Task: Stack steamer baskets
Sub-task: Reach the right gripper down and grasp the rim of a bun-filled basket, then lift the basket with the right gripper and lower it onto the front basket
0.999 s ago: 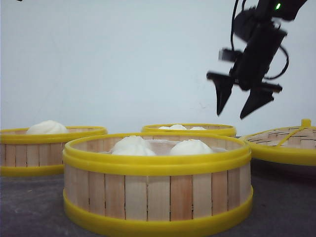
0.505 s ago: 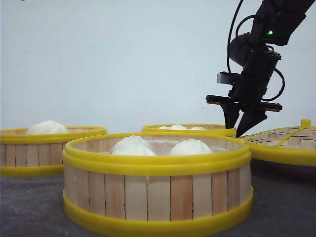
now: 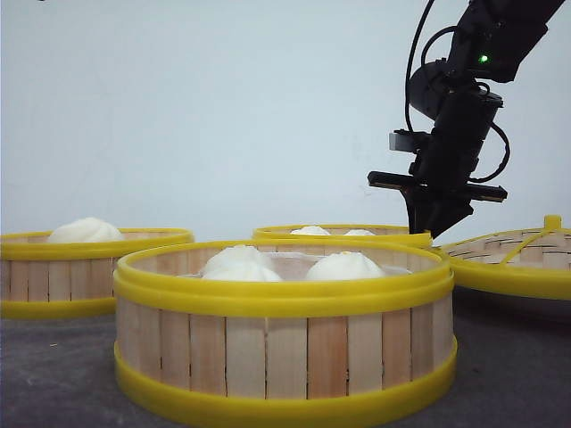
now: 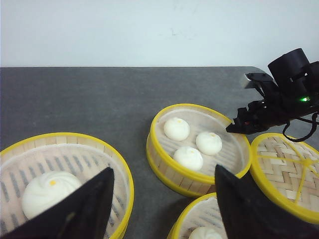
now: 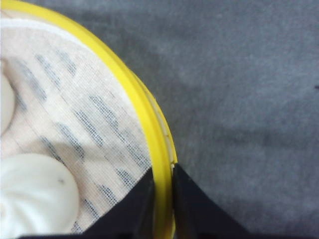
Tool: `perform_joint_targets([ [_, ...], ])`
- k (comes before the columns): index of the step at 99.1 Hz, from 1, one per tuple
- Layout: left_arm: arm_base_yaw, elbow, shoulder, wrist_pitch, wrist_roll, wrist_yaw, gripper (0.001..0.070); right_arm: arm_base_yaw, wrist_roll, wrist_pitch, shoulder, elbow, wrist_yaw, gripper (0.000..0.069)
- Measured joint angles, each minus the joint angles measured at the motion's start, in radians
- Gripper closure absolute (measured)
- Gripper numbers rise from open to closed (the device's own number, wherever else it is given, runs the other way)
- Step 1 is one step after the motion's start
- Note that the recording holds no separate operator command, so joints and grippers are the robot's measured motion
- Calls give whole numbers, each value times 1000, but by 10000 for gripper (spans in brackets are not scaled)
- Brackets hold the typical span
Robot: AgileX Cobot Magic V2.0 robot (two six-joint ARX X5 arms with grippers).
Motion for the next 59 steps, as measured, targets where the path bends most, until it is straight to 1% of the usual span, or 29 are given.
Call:
perform_joint_targets([
  [7,0,0,0,-1,0,0,324,-1,13,-3,0,4,3,657],
  [15,0,0,0,-6,0,0,324,-1,17,-40,0,34,2,657],
  [33,0,0,-6,-16,0,0,324,-3,7,-158,0,201,-21,657],
  [44,0,0,-24,-27,0,0,324,-4,-18,-224,-21,291,-40,657],
  [59,0,0,-54,-40,0,-6,324,1,-76,-332,-115,343,-109,657],
])
